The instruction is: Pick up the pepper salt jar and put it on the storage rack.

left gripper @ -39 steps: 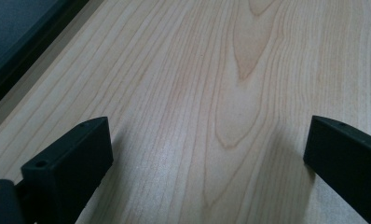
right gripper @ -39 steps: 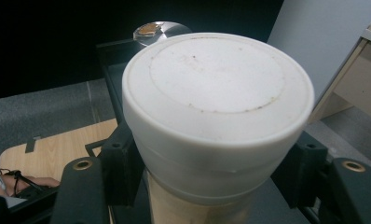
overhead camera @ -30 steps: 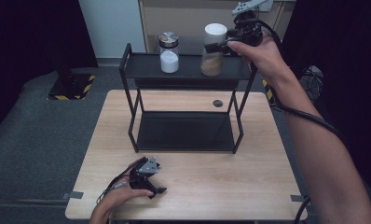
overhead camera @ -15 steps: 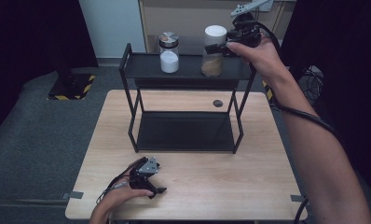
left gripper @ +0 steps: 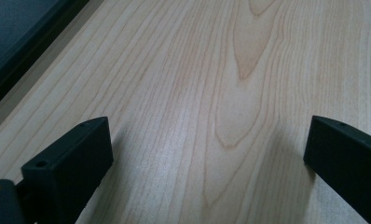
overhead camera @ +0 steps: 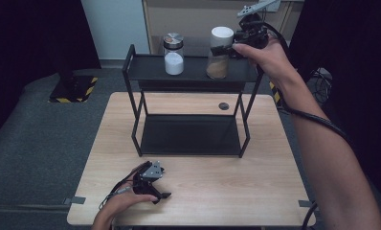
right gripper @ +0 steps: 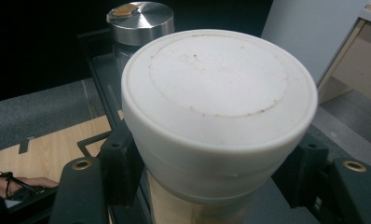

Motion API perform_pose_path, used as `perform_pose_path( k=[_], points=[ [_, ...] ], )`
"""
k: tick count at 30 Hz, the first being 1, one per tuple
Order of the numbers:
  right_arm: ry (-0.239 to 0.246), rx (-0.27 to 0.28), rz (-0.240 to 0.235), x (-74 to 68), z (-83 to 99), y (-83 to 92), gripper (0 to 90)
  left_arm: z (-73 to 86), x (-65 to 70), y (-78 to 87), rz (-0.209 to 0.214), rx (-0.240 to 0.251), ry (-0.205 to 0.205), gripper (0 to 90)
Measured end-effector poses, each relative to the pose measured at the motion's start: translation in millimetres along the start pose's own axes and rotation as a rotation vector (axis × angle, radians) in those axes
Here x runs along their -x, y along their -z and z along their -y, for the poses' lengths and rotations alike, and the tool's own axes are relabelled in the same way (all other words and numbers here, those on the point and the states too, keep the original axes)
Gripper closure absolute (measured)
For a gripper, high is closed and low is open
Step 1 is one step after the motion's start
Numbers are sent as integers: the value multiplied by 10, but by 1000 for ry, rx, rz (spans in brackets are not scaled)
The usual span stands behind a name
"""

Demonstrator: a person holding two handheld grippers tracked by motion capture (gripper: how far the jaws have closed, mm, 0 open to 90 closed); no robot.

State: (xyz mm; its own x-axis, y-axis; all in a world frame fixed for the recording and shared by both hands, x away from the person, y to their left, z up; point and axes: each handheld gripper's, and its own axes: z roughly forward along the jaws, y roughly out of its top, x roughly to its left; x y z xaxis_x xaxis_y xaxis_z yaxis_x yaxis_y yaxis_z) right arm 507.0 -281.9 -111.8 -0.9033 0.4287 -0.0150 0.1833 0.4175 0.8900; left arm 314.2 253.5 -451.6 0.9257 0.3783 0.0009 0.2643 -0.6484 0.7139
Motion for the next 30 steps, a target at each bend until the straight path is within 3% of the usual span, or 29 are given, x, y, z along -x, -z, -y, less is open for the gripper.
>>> perform_pose_path(
  k=[6,15,30],
  points=[
    [4,-8,5,-10,-11,-6,350,0,-1,0,0,0,1,0],
    [2,-21,29,-42,-33,39,234,0,-1,0,0,0,0,0],
    [35,-26,102,-318,19,405,89,-1,-2,0,0,-1,-1,0]
  ],
)
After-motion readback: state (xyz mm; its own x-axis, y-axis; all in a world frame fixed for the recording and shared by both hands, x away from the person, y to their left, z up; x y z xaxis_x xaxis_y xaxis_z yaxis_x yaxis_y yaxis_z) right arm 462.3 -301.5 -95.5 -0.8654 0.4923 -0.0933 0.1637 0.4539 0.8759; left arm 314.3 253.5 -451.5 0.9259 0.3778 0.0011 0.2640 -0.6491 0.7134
